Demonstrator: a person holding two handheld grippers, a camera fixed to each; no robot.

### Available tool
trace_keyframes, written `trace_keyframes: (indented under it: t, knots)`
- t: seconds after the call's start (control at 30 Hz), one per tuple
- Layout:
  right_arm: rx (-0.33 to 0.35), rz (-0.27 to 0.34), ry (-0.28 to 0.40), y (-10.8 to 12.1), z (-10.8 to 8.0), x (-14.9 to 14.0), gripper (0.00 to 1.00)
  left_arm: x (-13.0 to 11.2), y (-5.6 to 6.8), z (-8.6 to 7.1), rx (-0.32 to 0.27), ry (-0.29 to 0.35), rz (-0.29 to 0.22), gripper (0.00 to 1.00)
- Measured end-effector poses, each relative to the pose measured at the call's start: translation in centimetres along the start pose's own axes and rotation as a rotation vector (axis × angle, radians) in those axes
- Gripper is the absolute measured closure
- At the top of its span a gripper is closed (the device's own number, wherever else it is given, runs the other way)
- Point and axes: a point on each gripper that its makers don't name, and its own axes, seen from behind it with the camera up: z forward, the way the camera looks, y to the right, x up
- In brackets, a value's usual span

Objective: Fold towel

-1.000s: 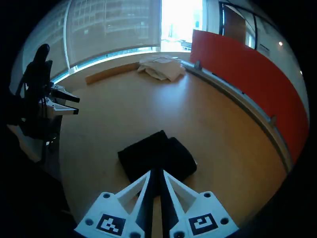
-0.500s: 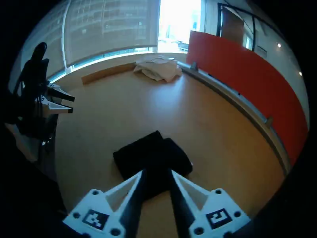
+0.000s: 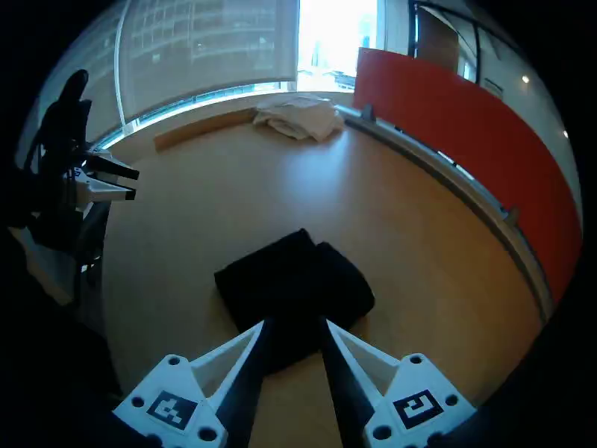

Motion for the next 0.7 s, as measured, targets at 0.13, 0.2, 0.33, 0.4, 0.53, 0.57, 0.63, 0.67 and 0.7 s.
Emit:
trace_keyframes:
  t: [0.13,0.2,0.33,0.4,0.53,0.57,0.63,0.67,0.7]
  knots:
    - [0.011,0.016,-0.032,-0.8,1.0,-2.1,0.54,-0.3,0.0,-0.1,0.001,-0.008,0.006,0.09]
    - [0.016,0.025,-0.048,-1.2,1.4,-3.2,0.54,-0.6,0.0,-0.2,0.002,-0.013,0.009,0.09]
    - [0.025,0.040,-0.081,-1.8,2.1,-5.2,0.54,-0.9,0.0,-0.2,0.003,-0.023,0.011,0.09]
    - [0.031,0.045,-0.097,-2.1,2.3,-6.2,0.54,-1.1,0.0,-0.2,0.003,-0.027,0.011,0.09]
    - [0.034,0.054,-0.120,-2.4,2.6,-7.4,0.54,-1.2,0.0,-0.2,0.003,-0.031,0.010,0.09]
    - [0.035,0.057,-0.125,-2.5,2.7,-7.6,0.54,-1.2,0.0,-0.1,0.003,-0.032,0.011,0.09]
    - [0.035,0.060,-0.129,-2.5,2.7,-7.8,0.54,-1.2,0.0,-0.1,0.002,-0.033,0.011,0.09]
    - [0.035,0.062,-0.129,-2.5,2.8,-7.9,0.54,-1.2,0.0,-0.1,0.002,-0.033,0.012,0.09]
    - [0.035,0.064,-0.130,-2.5,2.8,-7.9,0.54,-1.2,0.1,0.0,0.002,-0.033,0.012,0.09]
